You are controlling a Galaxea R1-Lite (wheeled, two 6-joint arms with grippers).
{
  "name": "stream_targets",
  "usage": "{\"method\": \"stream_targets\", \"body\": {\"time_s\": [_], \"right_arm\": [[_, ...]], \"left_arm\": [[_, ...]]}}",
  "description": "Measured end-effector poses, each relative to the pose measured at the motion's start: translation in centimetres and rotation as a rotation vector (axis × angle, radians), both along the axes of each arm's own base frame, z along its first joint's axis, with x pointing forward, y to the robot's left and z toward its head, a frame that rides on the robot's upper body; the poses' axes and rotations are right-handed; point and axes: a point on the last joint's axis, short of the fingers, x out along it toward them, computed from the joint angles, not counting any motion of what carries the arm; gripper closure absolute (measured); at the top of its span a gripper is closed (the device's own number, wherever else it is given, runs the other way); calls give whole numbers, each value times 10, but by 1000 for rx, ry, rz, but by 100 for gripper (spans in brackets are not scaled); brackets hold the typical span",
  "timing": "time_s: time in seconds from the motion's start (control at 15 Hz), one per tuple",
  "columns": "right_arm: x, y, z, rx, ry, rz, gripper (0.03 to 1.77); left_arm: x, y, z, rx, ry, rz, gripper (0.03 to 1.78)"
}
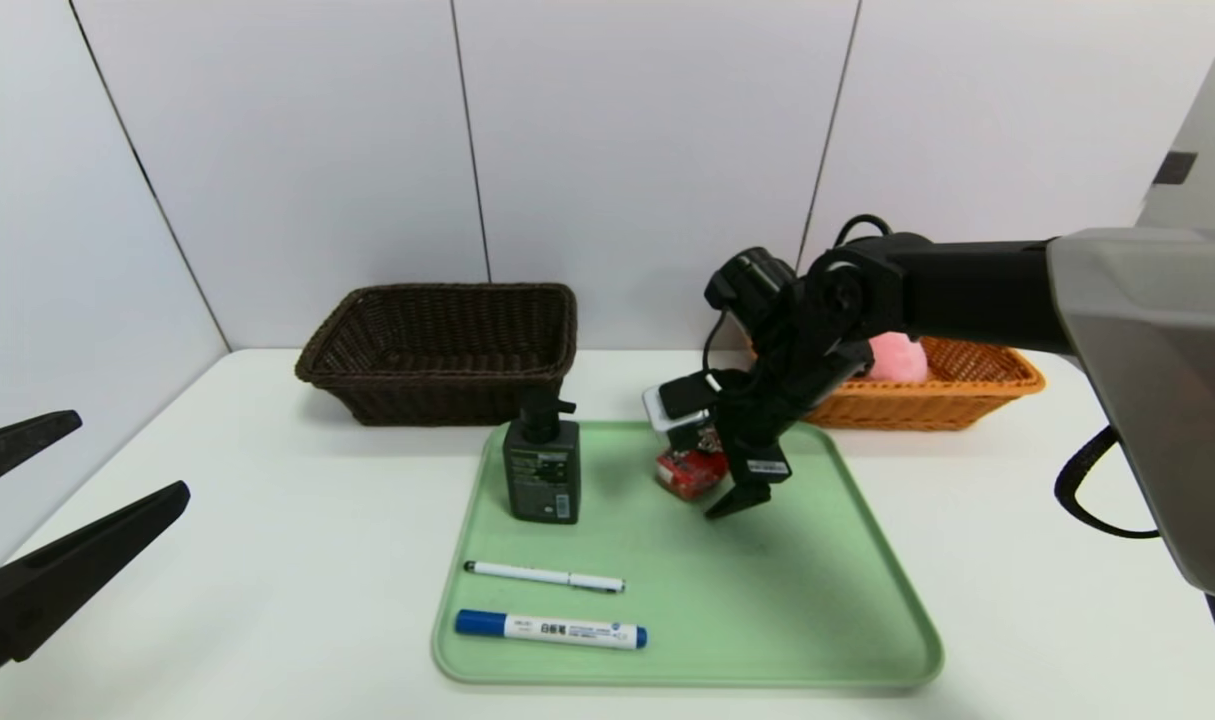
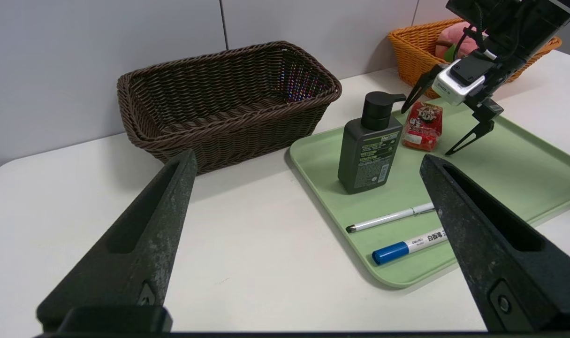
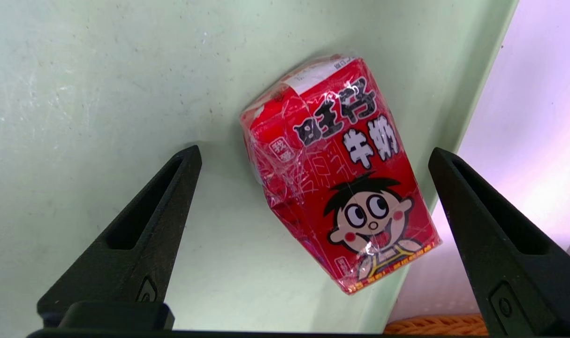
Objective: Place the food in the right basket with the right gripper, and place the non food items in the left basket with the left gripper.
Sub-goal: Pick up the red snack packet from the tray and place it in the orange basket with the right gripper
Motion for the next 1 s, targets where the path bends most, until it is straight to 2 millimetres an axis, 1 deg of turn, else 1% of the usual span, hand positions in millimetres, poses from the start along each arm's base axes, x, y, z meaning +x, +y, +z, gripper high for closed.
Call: {"method": "stream_targets", "body": {"time_s": [0.53,0.6,0.67,0.87,1.0], "right_arm": [[0,1,-1,1,5,-3,12],[0,0,-1,1,8,-2,17],[0,0,-1,0,12,-1,36],[0,-1,-1,1,14,-11,81],[0,-1,-2,-1,13,-12,97]], "left_arm": [[0,0,1,1,-2,-1,12],[0,0,1,0,-1,-1,12],[0,0,0,1,0,0,12],[0,0,0,0,1,-1,12],[0,0,0,0,1,-1,12]]}}
